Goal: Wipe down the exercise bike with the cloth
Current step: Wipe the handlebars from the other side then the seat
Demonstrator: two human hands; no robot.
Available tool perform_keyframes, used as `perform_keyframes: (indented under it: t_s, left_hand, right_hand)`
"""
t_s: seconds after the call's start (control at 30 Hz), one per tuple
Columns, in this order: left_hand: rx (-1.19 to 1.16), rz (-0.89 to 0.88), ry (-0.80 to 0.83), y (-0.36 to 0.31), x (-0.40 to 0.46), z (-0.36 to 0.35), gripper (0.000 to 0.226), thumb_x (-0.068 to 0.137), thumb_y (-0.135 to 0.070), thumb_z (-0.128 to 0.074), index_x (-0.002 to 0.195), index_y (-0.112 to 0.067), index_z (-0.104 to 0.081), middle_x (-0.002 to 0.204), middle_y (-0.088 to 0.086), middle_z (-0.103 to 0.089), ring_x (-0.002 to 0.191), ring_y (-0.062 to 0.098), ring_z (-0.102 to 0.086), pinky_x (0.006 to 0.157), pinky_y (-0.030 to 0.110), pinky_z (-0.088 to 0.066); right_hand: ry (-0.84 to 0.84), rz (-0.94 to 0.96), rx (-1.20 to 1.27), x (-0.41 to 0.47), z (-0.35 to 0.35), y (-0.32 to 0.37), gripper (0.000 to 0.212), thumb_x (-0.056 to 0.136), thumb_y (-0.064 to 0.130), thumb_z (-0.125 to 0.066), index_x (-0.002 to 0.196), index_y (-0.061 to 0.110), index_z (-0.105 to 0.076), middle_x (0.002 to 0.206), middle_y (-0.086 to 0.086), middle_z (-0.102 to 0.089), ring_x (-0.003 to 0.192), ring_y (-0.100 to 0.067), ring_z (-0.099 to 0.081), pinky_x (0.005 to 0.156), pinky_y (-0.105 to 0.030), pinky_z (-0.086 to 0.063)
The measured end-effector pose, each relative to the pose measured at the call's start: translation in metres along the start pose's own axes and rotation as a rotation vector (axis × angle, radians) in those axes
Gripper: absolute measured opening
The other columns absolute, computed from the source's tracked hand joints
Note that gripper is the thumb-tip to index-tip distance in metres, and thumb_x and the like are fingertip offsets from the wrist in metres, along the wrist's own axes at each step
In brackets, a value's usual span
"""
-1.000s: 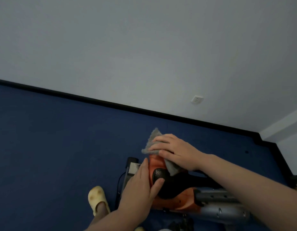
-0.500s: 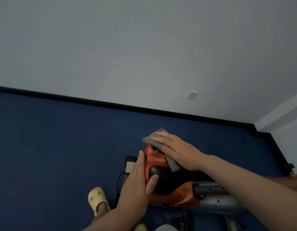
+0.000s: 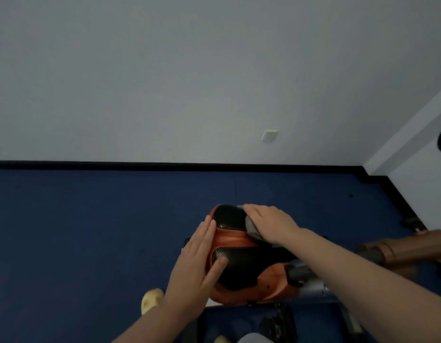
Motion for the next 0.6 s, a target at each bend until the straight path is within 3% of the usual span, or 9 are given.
perform_keyframes:
  t_s: [0.03,0.13,0.23,0.3,0.37,0.47,0.53,0.6]
  left_hand:
    - [-0.023,0.006,-0.010,0.001,0.004,0.003,0.065,0.093,-0.066,-0.024,0.152,-0.044,-0.008,0.156,-0.033,-0.002,0.145,-0.006,-0.007,0.116,0.028,-0.018]
    - [-0.131,0.014,-0.060,-0.004,0.017,0.012,0.051,0.096,-0.057,-0.023,0.145,-0.047,-0.023,0.150,-0.041,-0.016,0.140,-0.011,-0.020,0.115,0.016,-0.021]
    - [-0.218,0.004,-0.103,-0.007,0.024,0.019,0.044,0.098,-0.051,-0.025,0.139,-0.044,-0.040,0.144,-0.036,-0.036,0.135,-0.009,-0.034,0.112,0.015,-0.028]
    - [-0.186,-0.003,-0.075,-0.005,0.028,0.022,0.047,0.097,-0.054,-0.024,0.136,-0.041,-0.047,0.142,-0.034,-0.040,0.133,-0.010,-0.035,0.111,0.016,-0.029]
    - [-0.179,0.002,-0.002,-0.002,0.032,0.024,0.052,0.094,-0.060,-0.023,0.137,-0.041,-0.045,0.144,-0.032,-0.038,0.134,-0.011,-0.032,0.113,0.018,-0.027]
    - [-0.158,0.001,0.077,-0.001,0.043,0.029,0.056,0.092,-0.062,-0.023,0.138,-0.038,-0.045,0.146,-0.026,-0.038,0.134,-0.013,-0.030,0.115,0.021,-0.026]
    - [-0.137,0.006,0.141,-0.002,0.054,0.029,0.052,0.096,-0.059,-0.023,0.139,-0.037,-0.042,0.149,-0.021,-0.036,0.135,-0.013,-0.028,0.115,0.016,-0.021]
    - [-0.127,-0.007,0.220,-0.006,0.066,0.026,0.052,0.096,-0.059,-0.020,0.142,-0.037,-0.034,0.150,-0.023,-0.030,0.136,-0.014,-0.024,0.111,0.006,-0.015]
  right_hand:
    - [-0.015,-0.031,-0.018,0.008,0.002,0.010,0.046,0.101,0.029,-0.037,0.146,0.027,-0.028,0.146,-0.005,-0.042,0.120,-0.030,-0.050,0.092,-0.043,-0.046]
    - [-0.224,-0.062,0.069,0.010,0.001,0.053,0.038,0.101,0.044,-0.025,0.134,0.036,-0.042,0.135,0.002,-0.051,0.115,-0.027,-0.053,0.088,-0.042,-0.044]
    - [-0.426,0.068,0.030,-0.019,-0.012,0.074,0.050,0.098,0.051,-0.011,0.140,0.039,-0.035,0.141,0.006,-0.043,0.124,-0.020,-0.043,0.096,-0.039,-0.040]
    - [-0.384,0.090,0.075,-0.034,-0.011,0.053,0.052,0.097,0.052,-0.011,0.146,0.040,-0.024,0.145,0.007,-0.038,0.126,-0.019,-0.041,0.098,-0.039,-0.040]
    - [-0.274,0.002,0.012,-0.043,-0.009,0.018,0.051,0.101,0.043,-0.027,0.151,0.035,-0.017,0.142,0.006,-0.040,0.118,-0.020,-0.049,0.090,-0.040,-0.045]
    - [-0.149,-0.183,-0.116,-0.040,-0.003,0.002,0.044,0.099,0.028,-0.042,0.142,0.025,-0.033,0.132,0.003,-0.049,0.109,-0.022,-0.055,0.079,-0.037,-0.047]
    - [-0.207,-0.298,-0.114,-0.031,0.001,0.024,0.031,0.100,0.030,-0.036,0.130,0.026,-0.042,0.125,0.002,-0.055,0.107,-0.025,-0.057,0.081,-0.039,-0.041]
    - [-0.355,-0.383,-0.065,-0.028,-0.007,0.053,0.035,0.101,0.039,-0.023,0.129,0.031,-0.042,0.124,0.003,-0.056,0.111,-0.024,-0.054,0.090,-0.042,-0.040]
Point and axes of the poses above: each hand's wrist, its own x-axis towards the middle knuckle, its own z-axis out of the back of the hand, y = z × x, the point moved 4 cm from there along x, towards the middle knuckle
